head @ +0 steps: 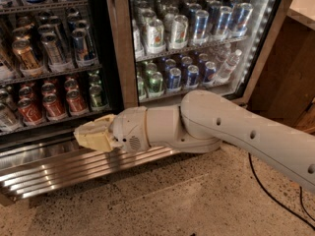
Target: Open left fridge door
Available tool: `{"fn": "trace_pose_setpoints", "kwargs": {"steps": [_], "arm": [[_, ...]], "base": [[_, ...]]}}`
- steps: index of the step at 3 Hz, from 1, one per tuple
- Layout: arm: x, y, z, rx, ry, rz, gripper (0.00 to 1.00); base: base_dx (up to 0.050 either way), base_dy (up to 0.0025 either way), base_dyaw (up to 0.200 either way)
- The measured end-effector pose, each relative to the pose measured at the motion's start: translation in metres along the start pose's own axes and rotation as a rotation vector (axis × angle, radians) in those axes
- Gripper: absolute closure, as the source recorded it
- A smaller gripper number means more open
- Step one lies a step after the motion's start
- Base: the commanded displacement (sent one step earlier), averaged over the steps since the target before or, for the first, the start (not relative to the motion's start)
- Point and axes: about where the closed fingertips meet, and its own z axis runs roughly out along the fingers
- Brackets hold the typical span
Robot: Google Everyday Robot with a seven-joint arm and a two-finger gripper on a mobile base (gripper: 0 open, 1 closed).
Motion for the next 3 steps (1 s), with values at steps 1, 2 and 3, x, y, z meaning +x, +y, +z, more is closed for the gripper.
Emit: {"fn": "trace_pose_setpoints", "kwargs": {"steps": [1, 2, 3], "arm": [[-0.005, -0.006, 0.003, 0.028, -0.037, 0.002, 1.0], [-0.009, -0.008, 0.029, 0.061, -0.106, 0.025, 1.0], [-0.015, -0.018, 0.061, 0.125, -0.137, 0.03, 1.0]], "base": [[0.0, 0.0, 0.0], [0.0, 0.0, 0.0], [0.0, 0.0, 0.0]]}}
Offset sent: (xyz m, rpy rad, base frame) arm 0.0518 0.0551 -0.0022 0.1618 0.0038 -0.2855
